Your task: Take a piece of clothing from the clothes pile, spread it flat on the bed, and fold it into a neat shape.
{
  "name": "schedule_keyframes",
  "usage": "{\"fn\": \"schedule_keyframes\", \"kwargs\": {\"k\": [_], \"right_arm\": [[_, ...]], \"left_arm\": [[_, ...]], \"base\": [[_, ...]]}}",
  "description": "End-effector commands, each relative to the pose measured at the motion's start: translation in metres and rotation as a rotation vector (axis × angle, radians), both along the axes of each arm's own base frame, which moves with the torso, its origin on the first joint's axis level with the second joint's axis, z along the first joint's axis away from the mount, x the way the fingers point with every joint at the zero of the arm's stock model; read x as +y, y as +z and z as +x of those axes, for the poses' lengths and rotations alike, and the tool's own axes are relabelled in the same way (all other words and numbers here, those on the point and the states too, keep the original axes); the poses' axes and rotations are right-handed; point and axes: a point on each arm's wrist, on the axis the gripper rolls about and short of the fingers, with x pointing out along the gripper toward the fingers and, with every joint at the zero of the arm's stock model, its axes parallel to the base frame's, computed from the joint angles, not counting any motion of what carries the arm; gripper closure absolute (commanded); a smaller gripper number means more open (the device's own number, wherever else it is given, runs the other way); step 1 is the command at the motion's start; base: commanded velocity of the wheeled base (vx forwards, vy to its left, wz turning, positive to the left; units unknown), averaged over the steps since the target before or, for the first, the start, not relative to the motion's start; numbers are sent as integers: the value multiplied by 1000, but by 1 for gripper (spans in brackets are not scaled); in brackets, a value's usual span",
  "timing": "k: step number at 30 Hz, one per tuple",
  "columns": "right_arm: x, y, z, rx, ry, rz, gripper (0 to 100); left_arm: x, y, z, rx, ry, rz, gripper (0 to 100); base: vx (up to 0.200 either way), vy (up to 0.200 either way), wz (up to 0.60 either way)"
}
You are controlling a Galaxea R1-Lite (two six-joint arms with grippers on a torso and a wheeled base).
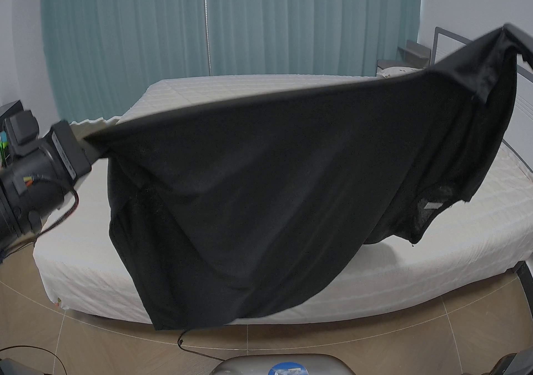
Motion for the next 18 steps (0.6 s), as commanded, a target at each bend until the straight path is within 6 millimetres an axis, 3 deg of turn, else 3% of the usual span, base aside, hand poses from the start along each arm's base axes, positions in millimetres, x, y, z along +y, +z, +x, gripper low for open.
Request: {"fn": "schedule_keyframes", "kwargs": {"k": [1, 3, 6, 7, 9, 10, 12, 13, 18], "right_arm": [[6, 14, 64, 75, -71, -37, 100], [10, 7, 81, 108, -80, -48, 100], [12, 1, 92, 128, -87, -57, 100], [15, -2, 106, 142, -93, -60, 100], [15, -2, 110, 144, -97, -58, 100], [16, -6, 124, 160, -107, -61, 100], [17, -8, 127, 167, -106, -62, 100], [18, -14, 141, 181, -109, -67, 100], [25, -32, 173, 145, -122, -58, 100]], "left_arm": [[-8, 14, 50, 36, 81, 30, 100], [-10, 11, 66, 60, 100, 33, 100], [-13, 10, 77, 76, 110, 19, 100], [-15, 9, 92, 93, 129, -17, 100], [-16, 9, 97, 98, 134, -28, 100], [-18, 3, 112, 125, 142, -33, 100], [-19, 1, 116, 133, 143, -30, 100], [-20, -10, 129, 166, 137, -20, 100], [-19, -31, 154, 229, 149, -19, 100]], "base": [[0, 0, 0], [0, 0, 0], [0, 0, 0], [200, 0, 0], [200, 0, 0], [200, 0, 0], [200, 0, 0], [200, 0, 0], [200, 0, 0]]}}
